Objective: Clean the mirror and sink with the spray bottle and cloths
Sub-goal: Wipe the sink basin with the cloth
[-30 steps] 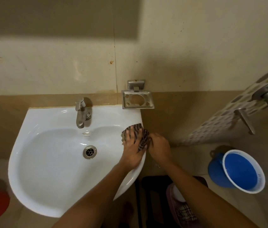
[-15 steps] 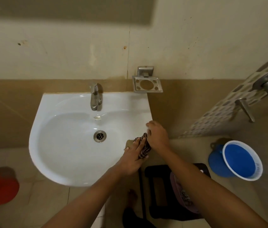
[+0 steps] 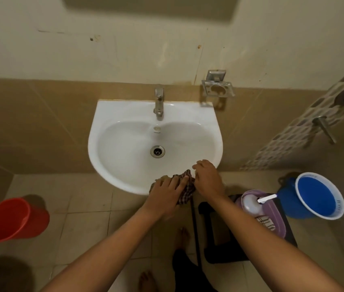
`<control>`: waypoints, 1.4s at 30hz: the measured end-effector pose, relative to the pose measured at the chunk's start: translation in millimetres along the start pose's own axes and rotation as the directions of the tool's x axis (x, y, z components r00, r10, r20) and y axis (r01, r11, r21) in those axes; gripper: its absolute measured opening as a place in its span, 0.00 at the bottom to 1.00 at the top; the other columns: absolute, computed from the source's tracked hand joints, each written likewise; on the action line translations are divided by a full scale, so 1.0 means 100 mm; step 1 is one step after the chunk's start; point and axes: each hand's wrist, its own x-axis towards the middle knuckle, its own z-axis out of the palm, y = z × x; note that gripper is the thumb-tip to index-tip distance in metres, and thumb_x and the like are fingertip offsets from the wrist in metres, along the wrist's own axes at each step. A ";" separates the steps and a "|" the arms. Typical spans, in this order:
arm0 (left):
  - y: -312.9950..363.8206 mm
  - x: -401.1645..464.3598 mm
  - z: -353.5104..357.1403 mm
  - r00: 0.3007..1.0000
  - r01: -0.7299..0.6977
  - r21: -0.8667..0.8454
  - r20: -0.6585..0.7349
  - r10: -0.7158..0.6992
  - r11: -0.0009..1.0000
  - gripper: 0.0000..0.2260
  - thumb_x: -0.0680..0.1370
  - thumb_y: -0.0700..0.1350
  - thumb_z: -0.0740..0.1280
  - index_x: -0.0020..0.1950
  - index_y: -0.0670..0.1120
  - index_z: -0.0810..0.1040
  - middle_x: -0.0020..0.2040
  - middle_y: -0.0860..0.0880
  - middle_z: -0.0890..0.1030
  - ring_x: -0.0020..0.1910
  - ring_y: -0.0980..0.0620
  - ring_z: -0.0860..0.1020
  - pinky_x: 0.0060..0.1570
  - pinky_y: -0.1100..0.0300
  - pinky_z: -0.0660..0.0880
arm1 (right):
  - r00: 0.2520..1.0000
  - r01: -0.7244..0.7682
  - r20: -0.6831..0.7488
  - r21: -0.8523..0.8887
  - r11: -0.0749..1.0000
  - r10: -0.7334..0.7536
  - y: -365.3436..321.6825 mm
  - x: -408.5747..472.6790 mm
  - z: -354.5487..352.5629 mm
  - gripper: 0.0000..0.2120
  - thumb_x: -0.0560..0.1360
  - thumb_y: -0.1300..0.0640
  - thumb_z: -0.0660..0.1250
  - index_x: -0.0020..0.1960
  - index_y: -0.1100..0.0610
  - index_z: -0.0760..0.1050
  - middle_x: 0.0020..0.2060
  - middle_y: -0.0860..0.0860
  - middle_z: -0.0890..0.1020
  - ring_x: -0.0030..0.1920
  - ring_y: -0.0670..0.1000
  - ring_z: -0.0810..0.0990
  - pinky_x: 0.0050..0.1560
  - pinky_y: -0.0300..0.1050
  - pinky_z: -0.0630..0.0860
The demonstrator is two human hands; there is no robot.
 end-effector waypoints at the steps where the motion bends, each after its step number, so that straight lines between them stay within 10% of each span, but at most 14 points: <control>1: -0.06 -0.07 0.03 0.999 -0.003 0.035 -0.036 0.004 0.999 0.31 0.76 0.55 0.55 0.77 0.46 0.55 0.66 0.41 0.73 0.59 0.39 0.74 0.58 0.45 0.71 | 1.000 0.011 -0.003 -0.025 1.000 -0.011 -0.04 -0.05 0.03 0.13 0.72 0.69 0.63 0.54 0.66 0.80 0.53 0.60 0.82 0.59 0.61 0.77 0.61 0.56 0.73; 8: -0.62 -0.55 -0.01 0.979 -0.003 0.073 -0.204 0.018 0.997 0.22 0.75 0.54 0.60 0.67 0.47 0.70 0.58 0.47 0.77 0.54 0.43 0.76 0.59 0.47 0.69 | 0.997 0.083 0.008 -0.119 0.989 -0.083 -0.23 -0.27 0.17 0.08 0.74 0.66 0.62 0.47 0.60 0.80 0.46 0.54 0.81 0.50 0.56 0.76 0.55 0.52 0.73; 27: -1.96 -0.69 -0.34 0.991 0.123 -0.050 -0.051 -0.126 0.991 0.22 0.80 0.62 0.51 0.65 0.52 0.70 0.64 0.50 0.74 0.70 0.50 0.66 0.76 0.48 0.43 | 0.953 0.299 0.050 -0.020 0.954 -0.298 -0.48 -0.02 0.32 0.17 0.79 0.52 0.56 0.51 0.59 0.81 0.48 0.54 0.83 0.51 0.55 0.82 0.52 0.50 0.79; 36: -2.41 -0.21 -0.51 0.949 0.192 0.191 0.214 -0.232 0.963 0.42 0.69 0.69 0.33 0.78 0.51 0.55 0.79 0.50 0.56 0.78 0.51 0.48 0.75 0.48 0.33 | 0.965 0.255 0.076 -0.040 0.966 -0.252 -0.40 0.24 0.41 0.18 0.77 0.50 0.59 0.49 0.61 0.82 0.48 0.56 0.85 0.49 0.56 0.84 0.50 0.50 0.81; 42: -2.53 0.16 -0.57 0.929 0.100 0.430 0.282 -0.239 0.897 0.30 0.80 0.62 0.42 0.79 0.50 0.46 0.80 0.50 0.48 0.79 0.49 0.44 0.75 0.44 0.37 | 0.980 0.193 0.069 -0.096 0.976 -0.187 -0.38 0.38 0.40 0.08 0.73 0.57 0.73 0.49 0.61 0.82 0.48 0.56 0.85 0.48 0.57 0.84 0.49 0.51 0.81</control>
